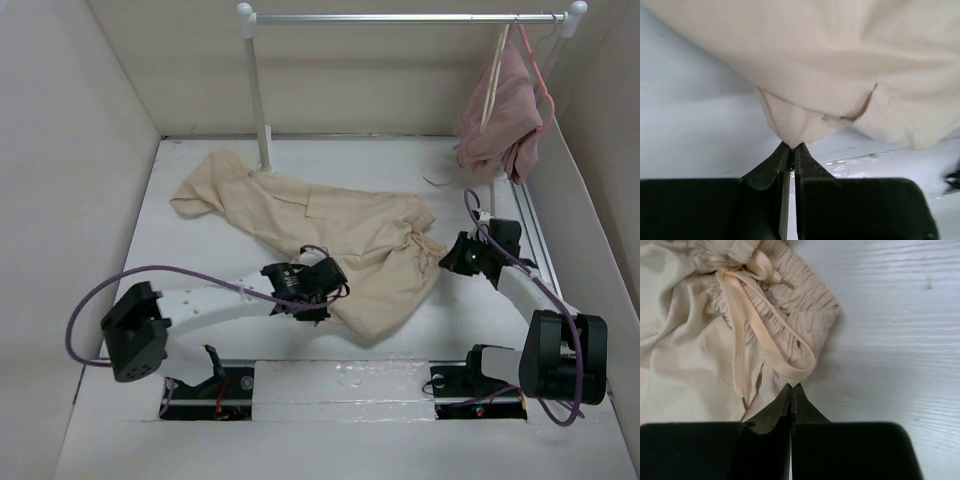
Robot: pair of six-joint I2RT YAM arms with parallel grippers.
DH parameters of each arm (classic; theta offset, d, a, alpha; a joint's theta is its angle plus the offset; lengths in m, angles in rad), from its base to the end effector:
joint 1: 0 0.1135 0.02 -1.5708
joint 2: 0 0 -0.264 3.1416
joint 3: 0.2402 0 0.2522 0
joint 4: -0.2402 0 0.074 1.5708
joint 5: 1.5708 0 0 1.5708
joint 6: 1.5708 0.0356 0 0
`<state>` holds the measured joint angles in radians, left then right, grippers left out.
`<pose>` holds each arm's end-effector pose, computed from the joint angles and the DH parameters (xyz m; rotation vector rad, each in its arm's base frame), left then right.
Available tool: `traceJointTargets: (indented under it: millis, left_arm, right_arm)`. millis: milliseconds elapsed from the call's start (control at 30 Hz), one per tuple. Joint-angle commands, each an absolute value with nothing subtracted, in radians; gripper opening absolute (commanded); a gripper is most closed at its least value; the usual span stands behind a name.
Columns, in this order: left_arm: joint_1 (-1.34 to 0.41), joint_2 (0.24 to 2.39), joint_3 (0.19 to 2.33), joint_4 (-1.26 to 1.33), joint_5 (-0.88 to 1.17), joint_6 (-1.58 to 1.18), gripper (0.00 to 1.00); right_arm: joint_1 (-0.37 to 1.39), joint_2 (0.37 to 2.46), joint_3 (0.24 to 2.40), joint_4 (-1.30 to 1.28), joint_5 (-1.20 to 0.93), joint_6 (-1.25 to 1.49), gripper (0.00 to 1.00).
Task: Place the trousers on the hanger
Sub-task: Flatten out the trousers at the center of the board.
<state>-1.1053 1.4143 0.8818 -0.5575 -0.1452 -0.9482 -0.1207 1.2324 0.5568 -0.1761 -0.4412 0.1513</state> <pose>0.1262 -0.2397 0.2048 0.1659 2.7279 -0.4703 0.2311 -0.0127 0.1763 0.1238 2.3824 0.5467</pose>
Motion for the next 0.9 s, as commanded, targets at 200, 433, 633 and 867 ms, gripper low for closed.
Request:
traceJointTargets:
  millis: [200, 433, 633, 867]
  left_arm:
    - [-1.028, 1.064, 1.245, -1.138, -0.489, -0.927, 0.00]
    - [-0.689, 0.933, 1.403, -1.137, -0.491, -0.779, 0.00]
    - [-0.637, 1.003, 1.500, -1.134, -0.687, -0.730, 0.00]
    - [-0.626, 1.074, 1.332, -1.137, -0.727, -0.738, 0.00]
  right_arm:
    - [-0.274, 1.175, 0.724, -0.202, -0.360, 0.160, 0.00]
    - [-0.440, 1.273, 0.834, -0.244, -0.313, 0.205, 0.00]
    - [-0.492, 1.345, 0.919, -0.232, -0.229, 0.255, 0.00]
    - [-0.511, 1.338, 0.943, -0.339, -0.068, 0.216, 0.06]
